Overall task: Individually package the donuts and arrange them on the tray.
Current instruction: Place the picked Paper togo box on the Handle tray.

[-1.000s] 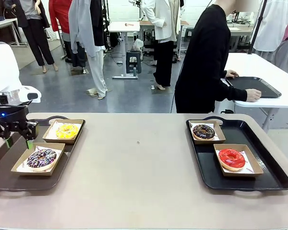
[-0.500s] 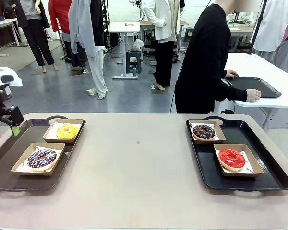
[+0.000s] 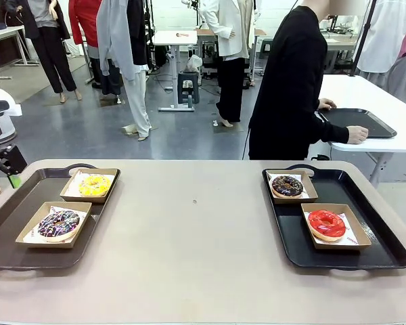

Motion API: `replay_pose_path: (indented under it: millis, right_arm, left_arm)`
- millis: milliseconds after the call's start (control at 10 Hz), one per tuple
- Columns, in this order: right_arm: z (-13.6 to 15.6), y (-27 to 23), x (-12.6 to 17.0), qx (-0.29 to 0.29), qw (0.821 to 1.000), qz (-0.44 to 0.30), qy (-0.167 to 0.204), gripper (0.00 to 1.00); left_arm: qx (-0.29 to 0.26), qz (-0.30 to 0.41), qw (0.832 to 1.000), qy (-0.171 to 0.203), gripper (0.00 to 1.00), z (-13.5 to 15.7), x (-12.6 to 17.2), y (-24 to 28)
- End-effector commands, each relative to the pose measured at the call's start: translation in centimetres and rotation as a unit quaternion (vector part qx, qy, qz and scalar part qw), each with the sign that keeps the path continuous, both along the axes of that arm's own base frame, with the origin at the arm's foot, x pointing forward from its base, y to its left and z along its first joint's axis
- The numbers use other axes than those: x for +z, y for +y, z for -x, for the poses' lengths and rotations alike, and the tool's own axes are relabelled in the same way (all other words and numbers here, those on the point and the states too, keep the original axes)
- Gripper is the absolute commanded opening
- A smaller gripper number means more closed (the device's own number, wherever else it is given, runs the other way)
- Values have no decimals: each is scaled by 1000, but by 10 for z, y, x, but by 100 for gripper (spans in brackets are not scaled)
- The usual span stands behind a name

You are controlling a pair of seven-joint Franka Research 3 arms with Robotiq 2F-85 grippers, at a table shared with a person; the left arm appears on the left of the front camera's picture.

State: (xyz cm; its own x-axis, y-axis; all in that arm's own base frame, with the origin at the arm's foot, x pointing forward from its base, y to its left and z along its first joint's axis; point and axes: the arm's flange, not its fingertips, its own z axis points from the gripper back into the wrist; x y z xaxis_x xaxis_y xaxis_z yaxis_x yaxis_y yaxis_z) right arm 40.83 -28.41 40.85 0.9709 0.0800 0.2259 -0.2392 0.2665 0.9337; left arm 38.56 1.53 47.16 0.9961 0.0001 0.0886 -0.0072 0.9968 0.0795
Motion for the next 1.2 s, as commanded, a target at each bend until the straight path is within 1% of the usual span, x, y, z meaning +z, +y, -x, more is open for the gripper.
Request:
replay_pose_path:
  millis: [0, 100, 200, 300, 400, 500, 600, 700, 800, 1000, 1100]
  right_arm:
    - [0, 0, 1, -2, 1000, 2, 5, 100]
    - [0, 0, 1, -2, 1000, 2, 5, 100]
    - [0, 0, 1, -2, 1000, 2, 5, 100]
    - [0, 0, 1, -2, 1000, 2, 5, 100]
    - [0, 0, 1, -2, 1000, 2, 5, 100]
    - [0, 0, 1, -2, 1000, 2, 5, 100]
    - [0, 0, 1, -2, 1000, 2, 5, 100]
    - [0, 0, 1, -2, 1000, 2, 5, 100]
    - [0, 0, 1, -2, 1000, 2, 5, 100]
    - [0, 0, 1, -2, 1000, 2, 5, 100]
    - [0, 0, 1, -2, 1000, 2, 5, 100]
  left_arm:
    - [1, 0, 1000, -2, 100, 1, 2, 1]
    - [-13, 95, 995, 17, 100, -4, 7, 20]
    - [-49, 261, 964, 2, 100, -11, 13, 81]
    - [-49, 261, 964, 2, 100, -11, 13, 81]
    - [-42, 322, 946, -6, 100, -13, 8, 112]
    - [-43, 387, 921, -23, 100, -14, -3, 140]
    - [-45, 448, 892, -38, 100, -8, -13, 170]
    - [-43, 482, 874, -43, 100, -7, -25, 187]
    - [-33, 514, 856, -40, 100, 3, -34, 199]
    - [-14, 553, 832, -34, 100, 13, -52, 228]
    - [0, 567, 823, -36, 100, 21, -59, 242]
